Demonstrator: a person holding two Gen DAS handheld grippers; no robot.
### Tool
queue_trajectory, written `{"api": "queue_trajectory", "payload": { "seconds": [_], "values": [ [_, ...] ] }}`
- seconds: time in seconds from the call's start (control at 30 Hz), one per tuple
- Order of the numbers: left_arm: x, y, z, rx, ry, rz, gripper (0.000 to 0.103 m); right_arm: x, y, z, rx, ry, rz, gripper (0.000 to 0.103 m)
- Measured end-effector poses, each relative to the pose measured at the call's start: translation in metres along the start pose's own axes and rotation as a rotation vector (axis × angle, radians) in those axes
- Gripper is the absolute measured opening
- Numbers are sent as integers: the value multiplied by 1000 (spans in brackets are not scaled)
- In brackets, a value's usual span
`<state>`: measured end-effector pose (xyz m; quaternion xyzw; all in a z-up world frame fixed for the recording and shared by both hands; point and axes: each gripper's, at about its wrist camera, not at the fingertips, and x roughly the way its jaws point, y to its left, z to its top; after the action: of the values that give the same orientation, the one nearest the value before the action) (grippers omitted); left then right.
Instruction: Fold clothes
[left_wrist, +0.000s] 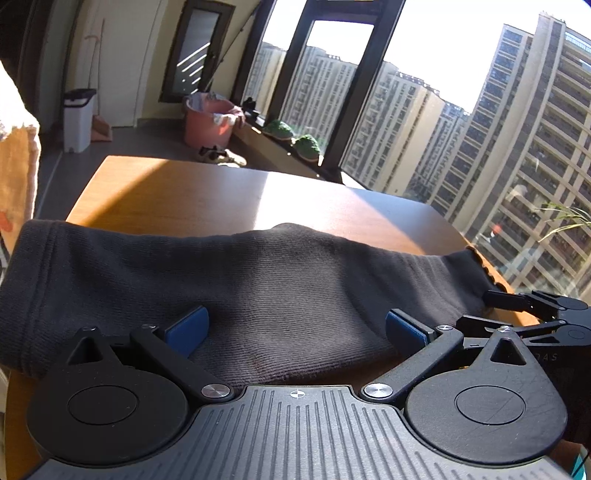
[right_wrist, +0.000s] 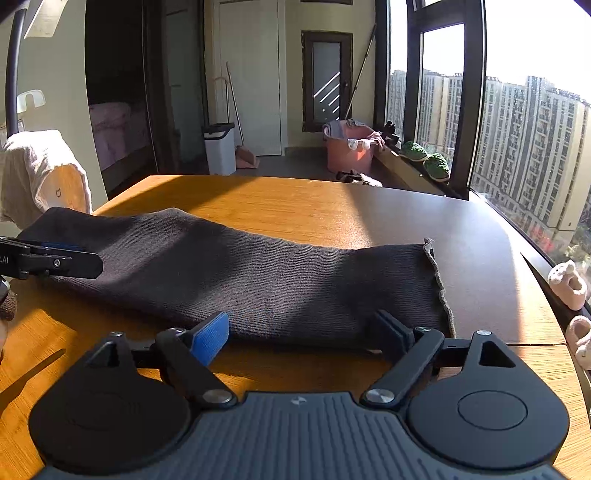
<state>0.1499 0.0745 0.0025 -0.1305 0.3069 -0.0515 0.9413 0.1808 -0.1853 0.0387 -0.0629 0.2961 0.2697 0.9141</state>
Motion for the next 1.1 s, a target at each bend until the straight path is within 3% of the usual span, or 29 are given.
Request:
{"api": "queue_trajectory", "payload": {
  "seconds": [0.37, 0.67, 1.1],
  "values": [
    [-7, 8, -1, 8, -13, 96, 103, 9, -14, 8, 97, -32, 195, 103],
    [-21, 9, -9, -36, -41, 113, 103, 12, -7, 10, 34, -8, 156, 103],
    [-17, 5, -7, -35, -49, 149, 103, 12, -11, 10, 45, -19, 148, 103]
  ]
}}
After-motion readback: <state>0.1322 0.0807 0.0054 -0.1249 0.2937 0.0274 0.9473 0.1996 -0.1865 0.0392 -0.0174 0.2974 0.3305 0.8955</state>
